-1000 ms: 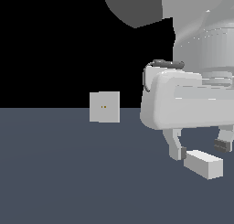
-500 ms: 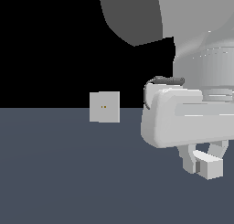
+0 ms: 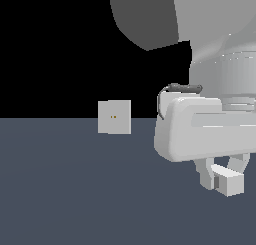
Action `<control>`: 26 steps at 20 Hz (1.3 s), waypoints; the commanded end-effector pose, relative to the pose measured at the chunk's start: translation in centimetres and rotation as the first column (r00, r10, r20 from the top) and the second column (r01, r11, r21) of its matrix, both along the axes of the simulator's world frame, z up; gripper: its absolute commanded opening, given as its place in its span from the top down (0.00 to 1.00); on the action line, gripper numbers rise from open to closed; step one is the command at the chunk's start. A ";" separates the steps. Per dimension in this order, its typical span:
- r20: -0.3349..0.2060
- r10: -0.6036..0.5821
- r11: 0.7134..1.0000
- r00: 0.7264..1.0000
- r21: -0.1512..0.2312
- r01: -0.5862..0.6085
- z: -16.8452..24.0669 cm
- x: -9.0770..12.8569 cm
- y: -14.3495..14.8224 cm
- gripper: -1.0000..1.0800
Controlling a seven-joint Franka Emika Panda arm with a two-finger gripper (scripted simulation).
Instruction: Plug the charger into the wall socket.
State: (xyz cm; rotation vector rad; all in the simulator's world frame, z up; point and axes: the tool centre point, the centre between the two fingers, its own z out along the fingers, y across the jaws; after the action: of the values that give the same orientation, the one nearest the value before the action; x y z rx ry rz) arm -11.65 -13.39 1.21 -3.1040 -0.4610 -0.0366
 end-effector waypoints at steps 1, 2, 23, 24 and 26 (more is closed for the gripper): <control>0.000 -0.002 1.000 1.000 0.000 0.002 0.0 0.0 0.0 1.00; 0.000 -0.004 1.000 1.000 0.000 0.004 0.0 0.0 0.1 1.00; 0.001 -0.213 0.977 0.977 0.001 0.213 3.3 3.3 8.4 1.00; 0.001 -0.227 0.974 0.974 0.001 0.227 3.5 3.6 9.0 1.00; 0.001 -0.256 0.967 0.967 0.001 0.256 4.0 4.2 10.1 1.00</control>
State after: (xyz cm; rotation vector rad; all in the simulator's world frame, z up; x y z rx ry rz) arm -7.89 -4.15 4.84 -3.1384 -0.0936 -0.0379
